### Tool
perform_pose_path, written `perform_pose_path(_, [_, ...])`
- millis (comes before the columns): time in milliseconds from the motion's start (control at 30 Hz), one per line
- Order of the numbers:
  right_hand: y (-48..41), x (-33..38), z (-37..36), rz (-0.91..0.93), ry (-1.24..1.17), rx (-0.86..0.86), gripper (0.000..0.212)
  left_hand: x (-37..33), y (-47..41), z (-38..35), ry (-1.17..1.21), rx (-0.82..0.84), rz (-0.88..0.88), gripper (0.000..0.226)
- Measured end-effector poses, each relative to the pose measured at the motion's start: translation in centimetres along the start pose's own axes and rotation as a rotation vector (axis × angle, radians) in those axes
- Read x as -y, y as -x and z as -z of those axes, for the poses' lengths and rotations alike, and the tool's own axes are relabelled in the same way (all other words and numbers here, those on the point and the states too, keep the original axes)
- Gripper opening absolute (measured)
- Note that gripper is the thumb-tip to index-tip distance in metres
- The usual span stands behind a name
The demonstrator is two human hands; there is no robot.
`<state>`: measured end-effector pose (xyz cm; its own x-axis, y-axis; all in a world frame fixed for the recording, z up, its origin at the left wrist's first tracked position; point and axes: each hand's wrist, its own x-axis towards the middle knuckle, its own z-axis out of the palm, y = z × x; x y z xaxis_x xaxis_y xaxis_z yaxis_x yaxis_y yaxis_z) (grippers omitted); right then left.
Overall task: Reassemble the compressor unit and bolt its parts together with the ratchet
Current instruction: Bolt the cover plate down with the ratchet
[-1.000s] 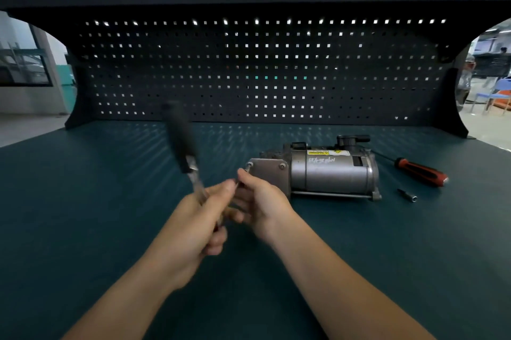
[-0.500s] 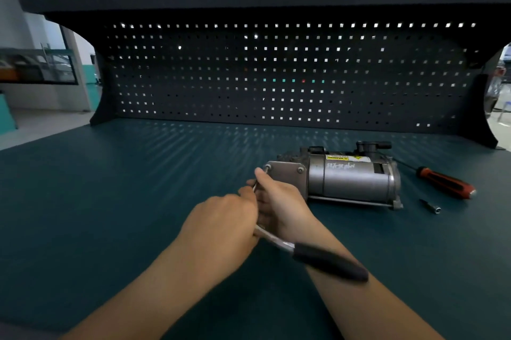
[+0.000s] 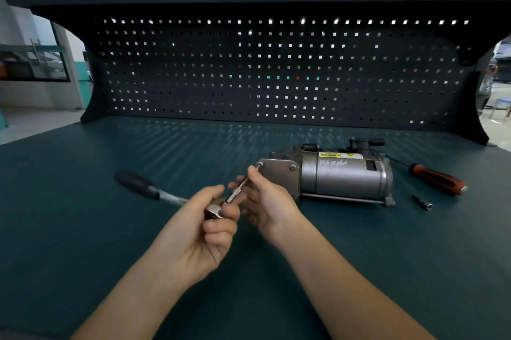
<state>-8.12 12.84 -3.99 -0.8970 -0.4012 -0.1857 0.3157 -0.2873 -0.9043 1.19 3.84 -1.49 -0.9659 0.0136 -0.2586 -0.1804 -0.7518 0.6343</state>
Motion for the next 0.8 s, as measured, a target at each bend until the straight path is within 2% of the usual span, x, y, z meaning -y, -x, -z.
perform_pose_path(67, [0.0,-0.3,0.1,0.010,0.015,-0.038,0.026,-0.1,-0.3,0.0,-0.609,-0.079,-0.199,0.021])
perform_pose_path(167, [-0.1,-0.3,0.1,0.059,-0.050,-0.080,0.022,0.0,-0.9,0.4,-1.719,-0.188,-0.665,0.022])
perform_pose_path(200, [-0.1,-0.3,0.0,0.071,-0.058,-0.088,0.023,0.2,-0.9,0.2,-2.012,-0.258,-0.796,0.032])
perform_pose_path(267, [0.1,-0.2,0.0,0.054,-0.066,-0.094,0.024,1.0,-1.3,0.1,-2.242,-0.325,-0.930,0.052])
perform_pose_path(333, [0.1,-0.1,-0.1,0.013,-0.108,-0.068,0.025,1.1,-1.3,-0.2,-2.206,-0.310,-0.904,0.052])
perform_pose_path(400, [0.1,0.1,-0.1,-0.024,-0.195,-0.036,0.022,0.9,-1.3,0.0,-1.841,-0.177,-0.795,0.043])
perform_pose_path(467, [0.0,0.2,0.0,-0.049,-0.218,-0.016,0.021,0.9,-0.8,-0.2,-1.220,-0.057,-0.499,0.034])
perform_pose_path(567, [0.2,-0.1,-0.1,-0.041,-0.173,0.016,0.022,0.7,-0.4,0.2,-0.131,0.016,-0.028,0.042])
perform_pose_path(600, [0.2,-0.2,-0.2,-0.033,-0.180,0.030,0.022,0.5,-0.4,0.4,0.139,0.049,0.041,0.050])
perform_pose_path(633, [0.2,-0.2,-0.2,-0.025,-0.180,0.037,0.023,0.3,-0.5,0.5,0.298,0.057,0.066,0.055])
perform_pose_path(667, [0.1,-0.2,-0.2,-0.019,-0.174,0.040,0.023,0.2,-0.5,0.5,0.345,0.051,0.068,0.054])
perform_pose_path(700, [0.1,-0.2,-0.1,-0.012,-0.159,0.038,0.024,0.2,-0.4,0.3,0.279,0.053,0.045,0.046])
perform_pose_path(767, [-0.1,-0.2,0.1,0.005,-0.109,0.007,0.025,0.1,-0.4,-0.2,-0.119,-0.006,-0.078,0.020])
perform_pose_path(800, [-0.1,-0.3,0.2,0.014,-0.084,-0.021,0.024,0.1,-0.5,-0.3,-0.431,-0.052,-0.185,0.018])
